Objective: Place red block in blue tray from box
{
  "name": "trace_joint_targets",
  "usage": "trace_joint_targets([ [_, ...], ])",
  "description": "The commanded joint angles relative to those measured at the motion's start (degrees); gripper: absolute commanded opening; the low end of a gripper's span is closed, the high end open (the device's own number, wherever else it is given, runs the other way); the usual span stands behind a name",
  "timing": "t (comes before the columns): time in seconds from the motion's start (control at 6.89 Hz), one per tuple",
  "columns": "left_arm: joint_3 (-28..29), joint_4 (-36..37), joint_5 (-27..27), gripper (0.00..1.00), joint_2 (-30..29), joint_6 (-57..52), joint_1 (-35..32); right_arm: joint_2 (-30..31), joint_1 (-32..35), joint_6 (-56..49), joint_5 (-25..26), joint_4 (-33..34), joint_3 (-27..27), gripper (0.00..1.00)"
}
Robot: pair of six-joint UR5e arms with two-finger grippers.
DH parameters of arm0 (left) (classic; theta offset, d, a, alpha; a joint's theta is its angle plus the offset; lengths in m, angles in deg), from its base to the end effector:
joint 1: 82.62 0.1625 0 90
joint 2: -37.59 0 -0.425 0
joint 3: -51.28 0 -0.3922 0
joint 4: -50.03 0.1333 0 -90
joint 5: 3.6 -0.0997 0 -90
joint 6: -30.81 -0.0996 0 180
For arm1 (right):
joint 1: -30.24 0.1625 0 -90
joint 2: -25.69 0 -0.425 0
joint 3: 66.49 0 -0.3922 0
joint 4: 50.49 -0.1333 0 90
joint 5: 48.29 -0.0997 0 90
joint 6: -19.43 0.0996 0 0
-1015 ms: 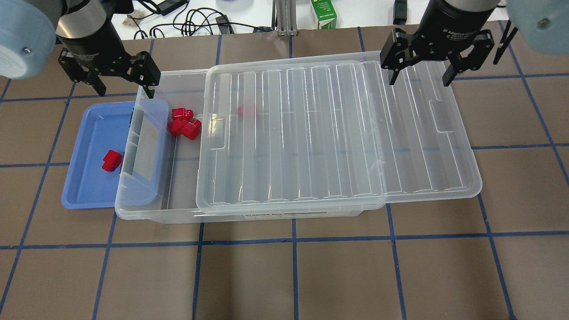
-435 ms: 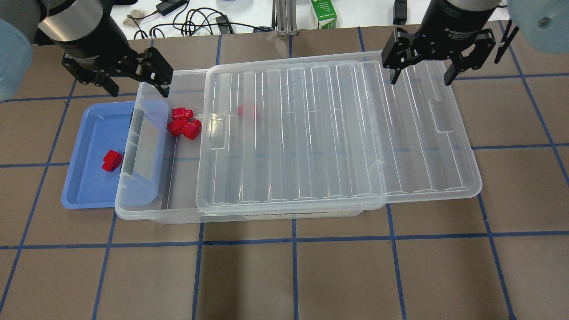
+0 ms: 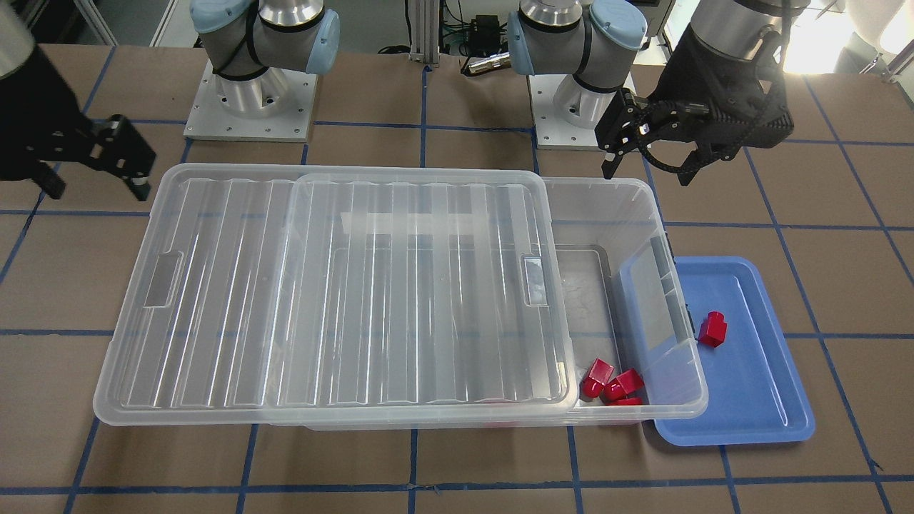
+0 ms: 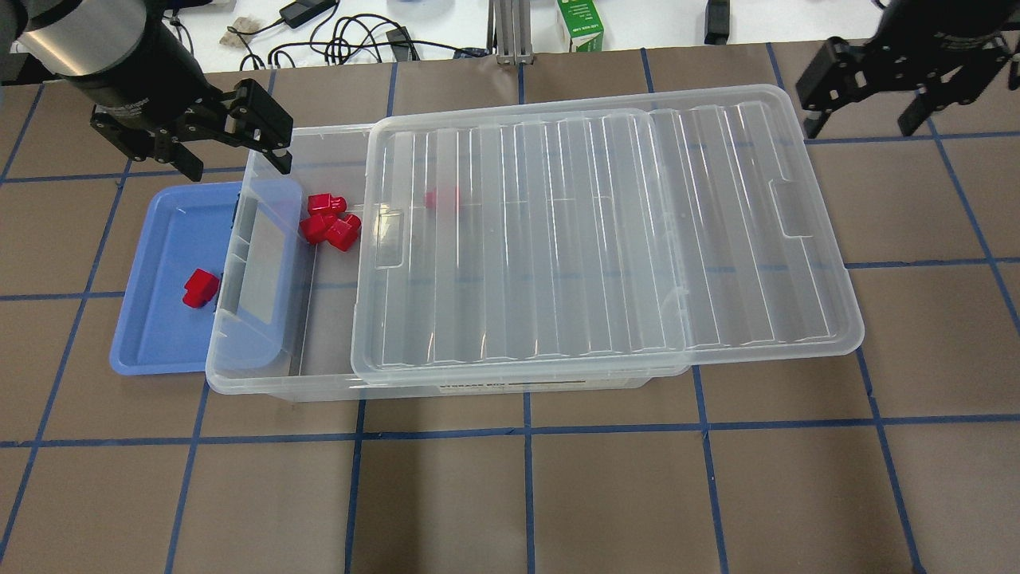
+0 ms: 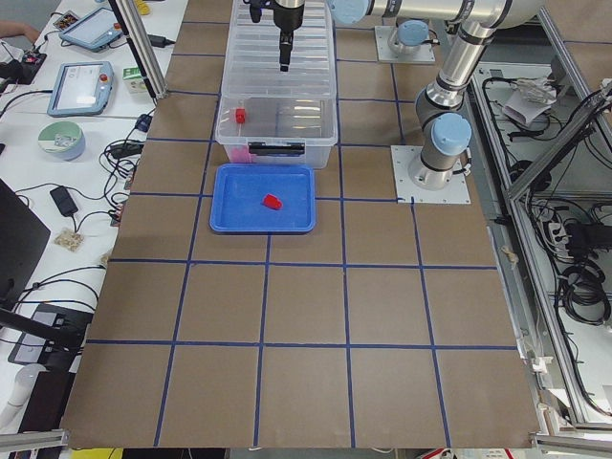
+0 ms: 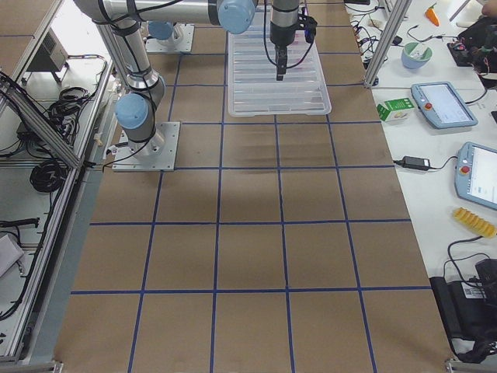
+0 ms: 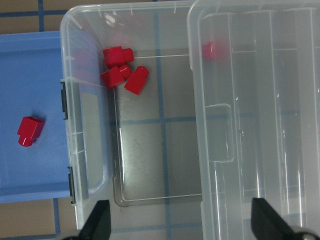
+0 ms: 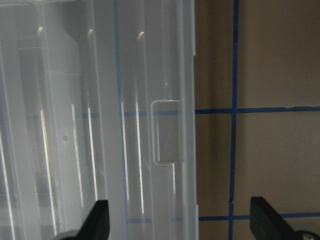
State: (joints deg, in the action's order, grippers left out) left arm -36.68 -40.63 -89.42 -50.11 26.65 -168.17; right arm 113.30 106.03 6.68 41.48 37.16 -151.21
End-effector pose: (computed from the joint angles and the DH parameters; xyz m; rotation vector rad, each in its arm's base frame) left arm -0.1029 -0.4893 0.5241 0.0042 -3.0718 0.1068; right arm 0.0044 -0.5273 0.5082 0.0400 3.1396 -0.0159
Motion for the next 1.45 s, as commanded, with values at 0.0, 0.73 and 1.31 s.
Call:
trace_joint_targets([
  [0.0, 0.42, -1.45, -3.28, 1.0, -0.11, 2.05, -0.23, -1.38, -5.91, -6.31, 3.37, 4.16, -5.86, 1.0],
  [0.73, 0.24, -1.53, -3.13, 1.0, 0.24, 1.96, -0.41, -6.75, -5.57, -5.62, 3.14, 16.68, -14.69, 1.0],
  [1.31, 0.07, -1.36, -3.22, 1.0, 0.33, 1.96, -0.41, -6.58, -3.29, -2.03, -2.47, 16.68, -15.92, 1.0],
])
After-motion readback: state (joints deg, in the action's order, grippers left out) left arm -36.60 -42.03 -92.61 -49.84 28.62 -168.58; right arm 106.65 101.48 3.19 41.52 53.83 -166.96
